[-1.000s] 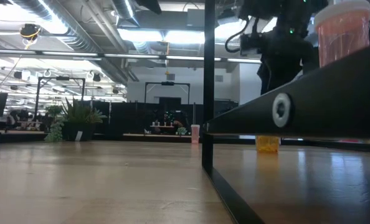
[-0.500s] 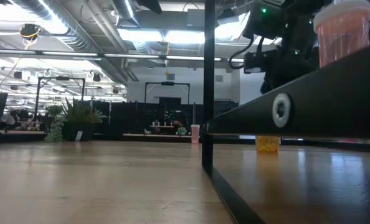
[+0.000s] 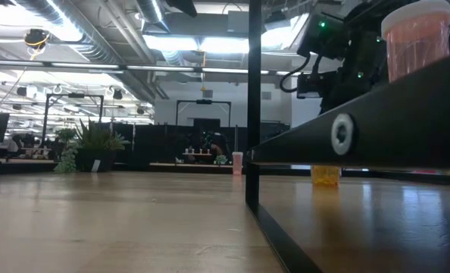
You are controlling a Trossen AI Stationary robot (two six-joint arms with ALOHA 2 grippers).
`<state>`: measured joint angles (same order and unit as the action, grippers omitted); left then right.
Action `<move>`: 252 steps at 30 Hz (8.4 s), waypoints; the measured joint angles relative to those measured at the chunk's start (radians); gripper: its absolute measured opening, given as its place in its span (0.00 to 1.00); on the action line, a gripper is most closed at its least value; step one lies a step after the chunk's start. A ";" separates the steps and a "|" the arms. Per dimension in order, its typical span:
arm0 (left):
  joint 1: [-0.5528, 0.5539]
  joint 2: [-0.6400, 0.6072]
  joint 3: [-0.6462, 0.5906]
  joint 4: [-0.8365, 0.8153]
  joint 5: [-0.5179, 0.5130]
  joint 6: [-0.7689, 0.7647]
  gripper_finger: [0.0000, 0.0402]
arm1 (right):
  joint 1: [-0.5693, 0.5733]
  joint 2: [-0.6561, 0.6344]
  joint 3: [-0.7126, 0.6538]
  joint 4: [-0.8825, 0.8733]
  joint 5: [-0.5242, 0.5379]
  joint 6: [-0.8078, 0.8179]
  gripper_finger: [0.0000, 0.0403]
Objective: Pick and place medicine bottles onto shelf by color
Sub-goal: Put the orange pill bottle on the shelf aligned with the other orange pill bottles, then put the pink pill bottle on the shelf aligned with the other pink pill bottles
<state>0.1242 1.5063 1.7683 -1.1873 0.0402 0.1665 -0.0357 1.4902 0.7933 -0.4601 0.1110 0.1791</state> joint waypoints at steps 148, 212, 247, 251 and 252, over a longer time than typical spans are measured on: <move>0.053 0.000 -0.002 0.072 0.158 0.063 0.79 | 0.957 -0.309 0.190 -0.641 -0.007 1.711 0.64; 0.502 0.464 -0.145 0.583 0.085 0.498 0.79 | 0.265 -0.583 0.191 -0.386 0.625 0.418 0.64; 0.586 0.651 -0.144 0.841 0.347 0.588 0.77 | 0.265 -0.582 0.190 -0.378 0.709 0.448 0.64; 0.597 0.665 -0.143 0.843 0.375 0.598 0.74 | 0.265 -0.582 0.190 -0.378 0.709 0.450 0.64; 0.600 0.669 -0.144 0.836 0.376 0.599 0.73 | 0.265 -0.582 0.190 -0.378 0.709 0.456 0.64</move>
<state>0.7241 2.1755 1.6246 -0.3512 0.4158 0.7658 0.2291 0.9081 0.9836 -0.8379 0.8200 0.6349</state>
